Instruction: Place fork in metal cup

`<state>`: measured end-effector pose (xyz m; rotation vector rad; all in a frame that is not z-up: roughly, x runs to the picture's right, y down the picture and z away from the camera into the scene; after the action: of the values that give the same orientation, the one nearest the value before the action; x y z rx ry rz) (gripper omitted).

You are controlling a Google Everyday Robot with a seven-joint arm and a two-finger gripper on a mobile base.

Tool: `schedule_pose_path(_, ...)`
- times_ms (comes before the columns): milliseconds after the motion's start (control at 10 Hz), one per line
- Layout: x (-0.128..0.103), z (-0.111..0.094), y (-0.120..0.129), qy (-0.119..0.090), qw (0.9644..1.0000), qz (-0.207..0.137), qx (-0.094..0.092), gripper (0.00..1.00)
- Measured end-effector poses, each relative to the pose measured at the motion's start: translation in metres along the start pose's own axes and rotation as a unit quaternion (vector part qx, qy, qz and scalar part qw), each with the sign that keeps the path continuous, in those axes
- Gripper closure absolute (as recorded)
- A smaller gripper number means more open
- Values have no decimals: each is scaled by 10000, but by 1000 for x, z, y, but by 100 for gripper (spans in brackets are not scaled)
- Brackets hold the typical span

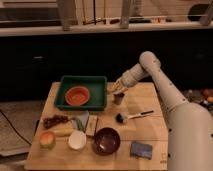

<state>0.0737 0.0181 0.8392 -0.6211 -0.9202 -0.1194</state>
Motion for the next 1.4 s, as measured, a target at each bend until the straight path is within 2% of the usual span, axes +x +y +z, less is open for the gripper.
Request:
schedule_pose_path(700, 4, -1, -2, -152, 9999, 56, 8, 99)
schedule_pose_path(900, 4, -1, -2, -193, 9998, 72, 8, 87)
schedule_pose_path(1000, 3, -3, -2, -230, 9997, 85, 21, 71)
schedule_pose_path(1200, 3, -4, -3, -290, 9995, 106, 42, 55)
schedule_pose_path(1400, 2, -4, -3, -420, 9990, 135, 61, 32)
